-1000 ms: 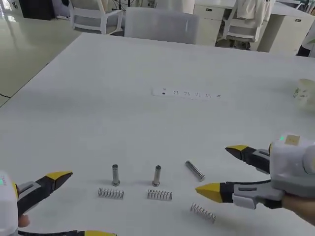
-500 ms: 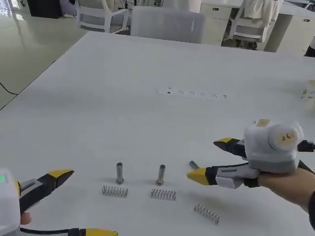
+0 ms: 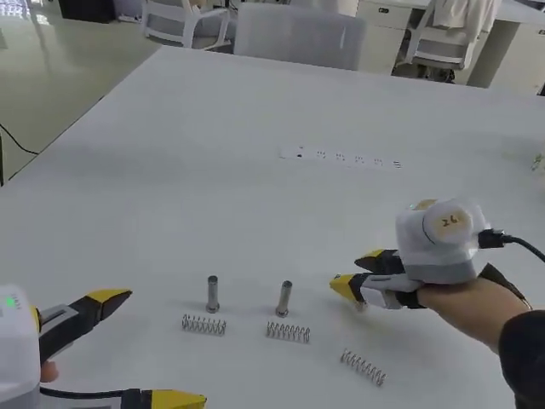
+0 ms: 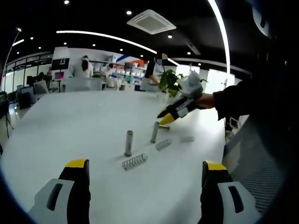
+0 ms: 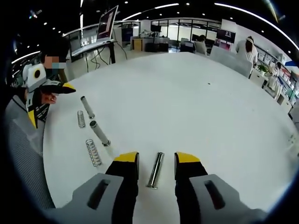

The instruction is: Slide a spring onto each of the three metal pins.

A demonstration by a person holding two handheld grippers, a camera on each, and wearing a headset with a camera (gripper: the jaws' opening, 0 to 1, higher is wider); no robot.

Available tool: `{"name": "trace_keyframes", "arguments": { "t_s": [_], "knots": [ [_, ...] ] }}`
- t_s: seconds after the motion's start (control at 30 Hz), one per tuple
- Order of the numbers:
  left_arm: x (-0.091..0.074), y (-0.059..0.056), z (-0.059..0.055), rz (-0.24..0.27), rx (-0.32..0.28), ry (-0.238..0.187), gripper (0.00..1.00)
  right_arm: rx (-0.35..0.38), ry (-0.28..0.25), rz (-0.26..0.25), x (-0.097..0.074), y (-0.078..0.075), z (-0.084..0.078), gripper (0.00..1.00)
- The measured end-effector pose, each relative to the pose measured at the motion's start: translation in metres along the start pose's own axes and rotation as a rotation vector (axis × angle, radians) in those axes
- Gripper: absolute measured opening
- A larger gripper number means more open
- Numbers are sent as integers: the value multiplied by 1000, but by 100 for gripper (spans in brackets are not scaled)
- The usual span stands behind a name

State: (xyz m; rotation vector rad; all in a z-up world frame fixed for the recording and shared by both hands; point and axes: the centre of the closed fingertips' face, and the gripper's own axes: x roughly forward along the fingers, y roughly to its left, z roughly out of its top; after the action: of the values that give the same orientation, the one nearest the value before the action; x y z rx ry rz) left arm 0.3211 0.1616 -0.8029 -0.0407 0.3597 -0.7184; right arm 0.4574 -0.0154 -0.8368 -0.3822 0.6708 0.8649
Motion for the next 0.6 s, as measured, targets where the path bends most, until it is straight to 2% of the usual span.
{"name": "trace_keyframes", "arguments": {
  "t_s": [0.27,0.6],
  "knots": [
    [0,0,-1,-2,-8,-4,96,15,57,-24,9,-4,-10,17],
    [1,-2,0,-5,-8,-5,96,44,110,-21,16,-7,-10,11]
  ]
}}
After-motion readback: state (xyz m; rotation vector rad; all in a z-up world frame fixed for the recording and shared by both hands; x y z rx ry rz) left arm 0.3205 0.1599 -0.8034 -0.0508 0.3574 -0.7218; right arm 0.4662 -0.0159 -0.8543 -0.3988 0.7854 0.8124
